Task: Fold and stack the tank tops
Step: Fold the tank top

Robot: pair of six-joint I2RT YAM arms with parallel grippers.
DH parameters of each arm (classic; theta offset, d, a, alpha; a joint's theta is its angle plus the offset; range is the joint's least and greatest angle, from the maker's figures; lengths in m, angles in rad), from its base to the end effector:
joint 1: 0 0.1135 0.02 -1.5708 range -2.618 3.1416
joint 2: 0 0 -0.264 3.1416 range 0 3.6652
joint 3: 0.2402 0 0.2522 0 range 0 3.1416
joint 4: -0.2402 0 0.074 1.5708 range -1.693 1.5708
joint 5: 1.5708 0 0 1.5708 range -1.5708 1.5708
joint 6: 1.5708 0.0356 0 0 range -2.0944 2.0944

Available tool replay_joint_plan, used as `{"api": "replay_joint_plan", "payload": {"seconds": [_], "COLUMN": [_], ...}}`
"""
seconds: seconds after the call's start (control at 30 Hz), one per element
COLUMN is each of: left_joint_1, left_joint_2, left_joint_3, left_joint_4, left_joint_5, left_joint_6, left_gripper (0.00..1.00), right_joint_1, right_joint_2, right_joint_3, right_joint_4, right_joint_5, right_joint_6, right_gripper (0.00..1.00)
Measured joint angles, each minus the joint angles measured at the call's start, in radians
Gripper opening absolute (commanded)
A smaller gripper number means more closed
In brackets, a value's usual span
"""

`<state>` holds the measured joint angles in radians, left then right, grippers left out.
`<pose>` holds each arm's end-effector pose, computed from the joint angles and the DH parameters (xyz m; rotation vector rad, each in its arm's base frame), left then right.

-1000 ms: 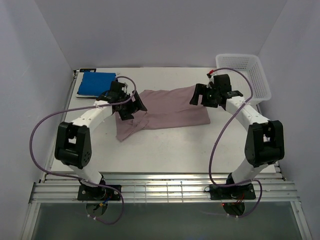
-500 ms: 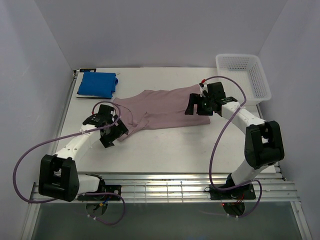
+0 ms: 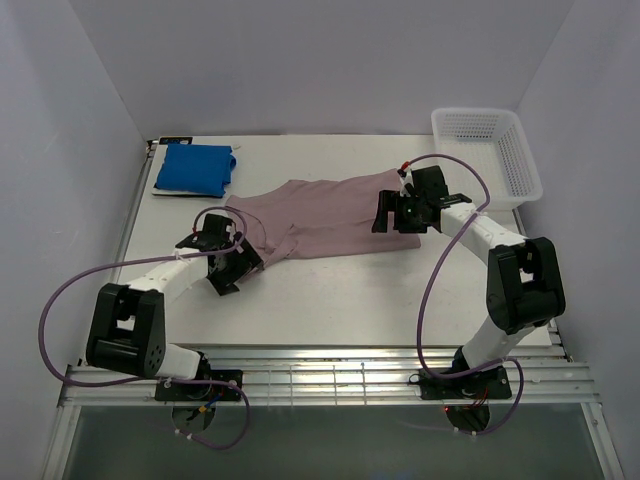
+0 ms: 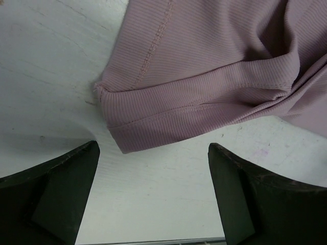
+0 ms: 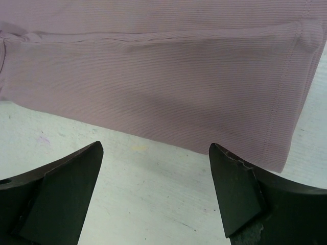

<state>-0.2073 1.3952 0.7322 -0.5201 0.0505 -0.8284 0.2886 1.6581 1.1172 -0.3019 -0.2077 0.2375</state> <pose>0.2397 -0.0522 0.1685 -0.8455 2.6801 -0.3348 0.3395 0.1084 0.2205 -0.1596 2.4436 0.4886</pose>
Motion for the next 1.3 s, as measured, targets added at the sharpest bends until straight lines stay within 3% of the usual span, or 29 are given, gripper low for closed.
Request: {"api": "replay_joint_plan", "payload": {"seconds": [0.53, 0.83, 0.9, 0.93, 1.03, 1.17, 1.23, 1.3], "left_joint_1": [0.056, 0.159, 0.159, 0.159, 0.160, 0.159, 0.160, 0.160], "left_joint_2": [0.001, 0.082, 0.110, 0.125, 0.138, 0.136, 0.131, 0.116], "left_joint_3": [-0.052, -0.021, 0.001, 0.011, 0.018, 0.018, 0.017, 0.011], "left_joint_4": [0.236, 0.354, 0.372, 0.381, 0.388, 0.347, 0.322, 0.290], "left_joint_5": [0.019, 0.150, 0.185, 0.208, 0.255, 0.277, 0.277, 0.275], "left_joint_6": [-0.045, -0.075, -0.076, -0.076, -0.064, -0.031, -0.024, -0.019], "left_gripper": [0.98, 0.98, 0.90, 0.80, 0.70, 0.36, 0.24, 0.00], "right_joint_1": [0.000, 0.000, 0.000, 0.000, 0.000, 0.000, 0.000, 0.000], "right_joint_2": [0.000, 0.002, 0.005, 0.007, 0.017, 0.018, 0.018, 0.018], "right_joint_3": [0.001, 0.008, 0.009, 0.010, 0.014, 0.014, 0.014, 0.014], "right_joint_4": [-0.013, -0.016, -0.017, -0.017, -0.018, -0.023, -0.025, -0.027], "right_joint_5": [0.035, 0.056, 0.057, 0.059, 0.068, 0.079, 0.082, 0.082], "right_joint_6": [-0.018, -0.031, -0.032, -0.033, -0.034, -0.036, -0.036, -0.036], "right_gripper": [0.90, 0.90, 0.90, 0.90, 0.90, 0.90, 0.90, 0.90]}}
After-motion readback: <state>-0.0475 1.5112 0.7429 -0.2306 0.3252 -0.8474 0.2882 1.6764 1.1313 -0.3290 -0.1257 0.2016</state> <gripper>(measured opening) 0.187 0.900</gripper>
